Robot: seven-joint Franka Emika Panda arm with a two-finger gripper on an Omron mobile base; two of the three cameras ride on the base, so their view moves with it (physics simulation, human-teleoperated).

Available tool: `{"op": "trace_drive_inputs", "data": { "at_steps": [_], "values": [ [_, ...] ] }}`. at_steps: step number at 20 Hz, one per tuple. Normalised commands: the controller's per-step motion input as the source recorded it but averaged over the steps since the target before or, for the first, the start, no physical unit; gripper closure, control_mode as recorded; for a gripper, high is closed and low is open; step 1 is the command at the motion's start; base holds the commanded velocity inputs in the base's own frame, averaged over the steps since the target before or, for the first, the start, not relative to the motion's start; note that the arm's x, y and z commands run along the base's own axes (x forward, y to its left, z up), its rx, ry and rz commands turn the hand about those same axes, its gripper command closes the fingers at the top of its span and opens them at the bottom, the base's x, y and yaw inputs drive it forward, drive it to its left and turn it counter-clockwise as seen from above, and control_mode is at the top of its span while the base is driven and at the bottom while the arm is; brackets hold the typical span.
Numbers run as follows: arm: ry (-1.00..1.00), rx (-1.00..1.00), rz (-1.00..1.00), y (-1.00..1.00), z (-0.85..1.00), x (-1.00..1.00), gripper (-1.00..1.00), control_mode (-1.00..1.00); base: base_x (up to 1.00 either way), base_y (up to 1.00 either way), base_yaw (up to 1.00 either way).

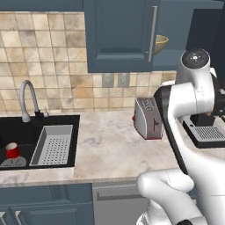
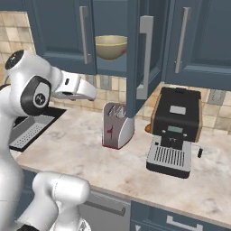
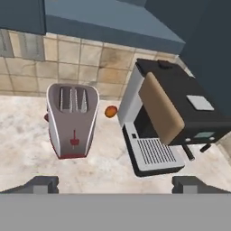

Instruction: Pick the mug and place it in the sink. Pick the bowl and place it in the open cabinet and then close the cabinet.

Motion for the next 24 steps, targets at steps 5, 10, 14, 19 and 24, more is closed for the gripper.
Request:
{"op": "trace_drive_inputs", "data": {
  "at_steps": [5, 10, 14, 19, 24],
  "values": [
    [0.42, -0.01, 0.00, -0.08, 0.00, -0.70, -1.00, -1.00, 0.00, 0.00, 0.00],
    [0.13, 0.00, 0.00, -0.18, -0.09, -0.89, -1.00, -1.00, 0.00, 0.00, 0.00],
    [-0.02, 0.00, 0.00, -0.36, -0.05, -0.84, -1.00, -1.00, 0.00, 0.00, 0.00],
    [-0.15, 0.15, 0.00, -0.31, 0.00, -0.61, -1.00, -1.00, 0.00, 0.00, 0.00],
    [-0.35, 0.24, 0.00, -0.20, -0.02, -0.80, -1.00, -1.00, 0.00, 0.00, 0.00]
  ]
}}
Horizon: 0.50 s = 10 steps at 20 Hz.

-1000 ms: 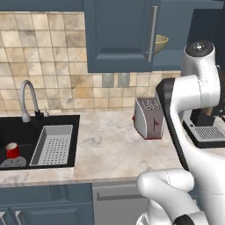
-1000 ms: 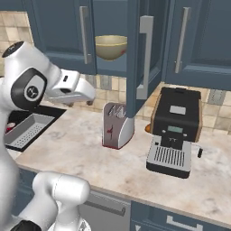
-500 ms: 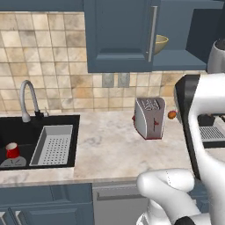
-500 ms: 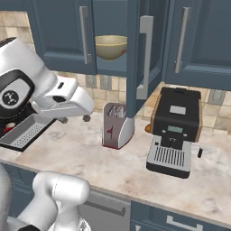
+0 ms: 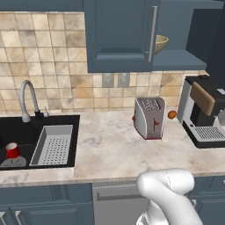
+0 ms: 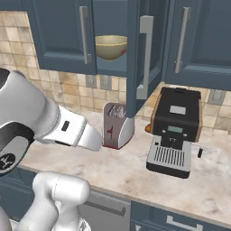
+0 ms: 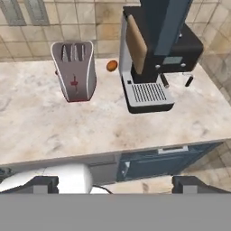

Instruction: Pick the mug and place it in the sink. Pick the bowl and place it in the open cabinet and then close the cabinet.

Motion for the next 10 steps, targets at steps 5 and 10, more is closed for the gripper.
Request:
{"op": "trace_drive_inputs", "data": {
  "at_steps": [5, 10],
  "values": [
    [-0.32, 0.22, 0.00, -0.36, 0.10, -0.52, -1.00, -1.00, 0.00, 0.00, 0.00],
    [-0.14, 0.16, 0.00, -0.28, 0.31, -0.20, -1.00, -1.00, 0.00, 0.00, 0.00]
  ]
}}
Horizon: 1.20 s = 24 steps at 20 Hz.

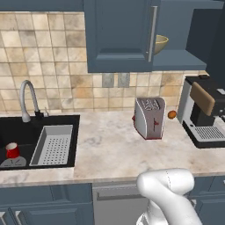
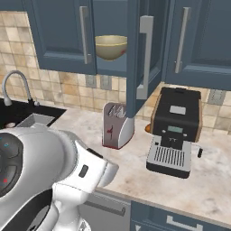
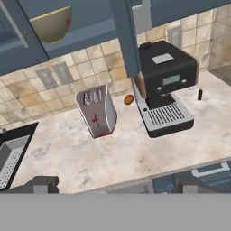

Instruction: Pick the mug and place it in the sink. Pick the bowl and place it in the open cabinet and then close the cabinet.

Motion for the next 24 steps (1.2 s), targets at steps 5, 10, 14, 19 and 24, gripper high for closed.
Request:
{"op": "trace_drive_inputs", "data": {
  "at_steps": [5, 10, 14, 19, 24],
  "values": [
    [-0.01, 0.03, 0.02, -0.10, 0.18, 0.15, -1.00, -1.00, 0.00, 0.00, 0.00],
    [0.00, 0.02, 0.03, -0.19, 0.09, 0.27, -1.00, -1.00, 0.00, 0.00, 0.00],
    [-0.06, 0.01, 0.05, -0.14, 0.00, 0.22, -1.00, -1.00, 0.00, 0.00, 0.00],
    [-0.15, 0.04, 0.11, -0.27, 0.00, 0.15, -1.00, -1.00, 0.00, 0.00, 0.00],
    [-0.12, 0.05, 0.12, -0.27, 0.00, 0.10, -1.00, -1.00, 0.00, 0.00, 0.00]
  ]
}}
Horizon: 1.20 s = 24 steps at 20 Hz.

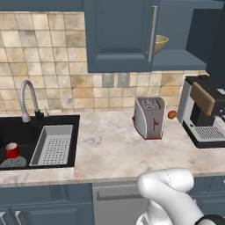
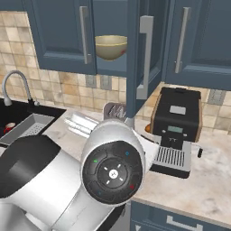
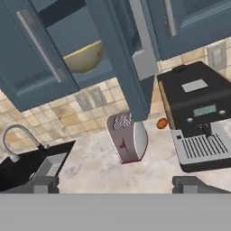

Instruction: Pick the mug and place it in the sink. Pick the bowl and place it in the open cabinet and then close the cabinet.

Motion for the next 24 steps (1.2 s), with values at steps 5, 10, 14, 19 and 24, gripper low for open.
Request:
{"op": "trace_drive_inputs", "data": {
  "at_steps": [5, 10, 14, 19, 24],
  "values": [
    [-0.12, 0.07, 0.12, -0.26, 0.00, 0.13, -1.00, -1.00, 0.00, 0.00, 0.00],
    [-0.07, 0.06, 0.08, -0.14, 0.00, 0.26, -1.00, -1.00, 0.00, 0.00, 0.00],
    [-0.01, 0.04, 0.06, -0.14, 0.00, 0.28, -1.00, -1.00, 0.00, 0.00, 0.00],
    [0.00, 0.01, 0.03, -0.05, 0.00, 0.55, -1.00, -1.00, 0.00, 0.00, 0.00],
    [0.00, 0.01, 0.05, -0.16, 0.00, 0.55, -1.00, -1.00, 0.00, 0.00, 0.00]
  ]
}}
